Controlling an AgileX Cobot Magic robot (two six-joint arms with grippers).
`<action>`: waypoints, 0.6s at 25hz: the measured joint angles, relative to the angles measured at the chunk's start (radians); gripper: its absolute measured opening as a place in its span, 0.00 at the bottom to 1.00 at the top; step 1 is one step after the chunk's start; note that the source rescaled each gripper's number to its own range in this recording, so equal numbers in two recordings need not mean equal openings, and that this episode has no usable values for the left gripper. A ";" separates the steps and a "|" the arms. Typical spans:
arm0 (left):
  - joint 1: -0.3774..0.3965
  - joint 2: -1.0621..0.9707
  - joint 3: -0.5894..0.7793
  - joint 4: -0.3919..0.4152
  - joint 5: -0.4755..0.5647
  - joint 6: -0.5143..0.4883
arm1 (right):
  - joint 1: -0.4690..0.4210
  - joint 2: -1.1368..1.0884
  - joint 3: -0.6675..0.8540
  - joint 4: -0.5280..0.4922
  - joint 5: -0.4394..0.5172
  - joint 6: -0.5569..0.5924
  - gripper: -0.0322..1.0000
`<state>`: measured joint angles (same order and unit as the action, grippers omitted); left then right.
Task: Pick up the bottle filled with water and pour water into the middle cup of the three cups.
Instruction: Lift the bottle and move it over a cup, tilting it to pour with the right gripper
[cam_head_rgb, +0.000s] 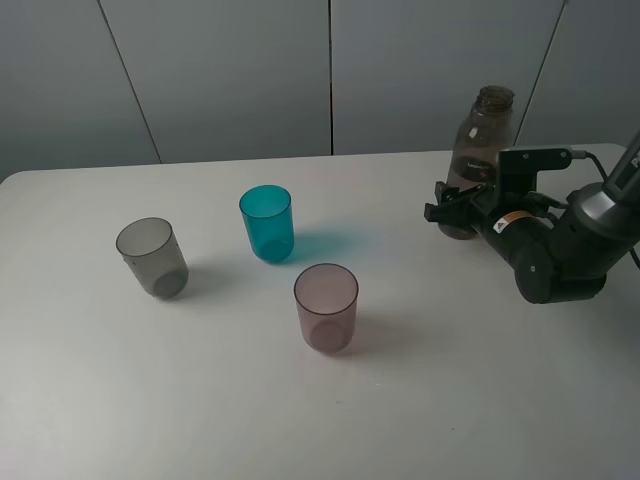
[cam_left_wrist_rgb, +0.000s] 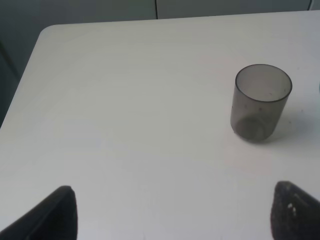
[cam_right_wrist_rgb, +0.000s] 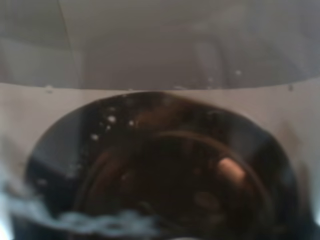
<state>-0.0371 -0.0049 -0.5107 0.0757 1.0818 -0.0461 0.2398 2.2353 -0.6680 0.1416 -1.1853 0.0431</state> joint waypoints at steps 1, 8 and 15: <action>0.000 0.000 0.000 0.000 0.000 0.000 | 0.000 0.000 0.000 0.000 -0.002 0.000 0.04; 0.000 0.000 0.000 0.000 0.000 0.000 | 0.000 0.000 0.000 0.000 -0.005 0.000 0.04; 0.000 0.000 0.000 0.000 0.000 0.000 | 0.000 0.000 0.000 -0.015 -0.005 -0.008 0.04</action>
<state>-0.0371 -0.0049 -0.5107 0.0757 1.0818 -0.0461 0.2398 2.2353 -0.6680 0.1262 -1.1901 0.0355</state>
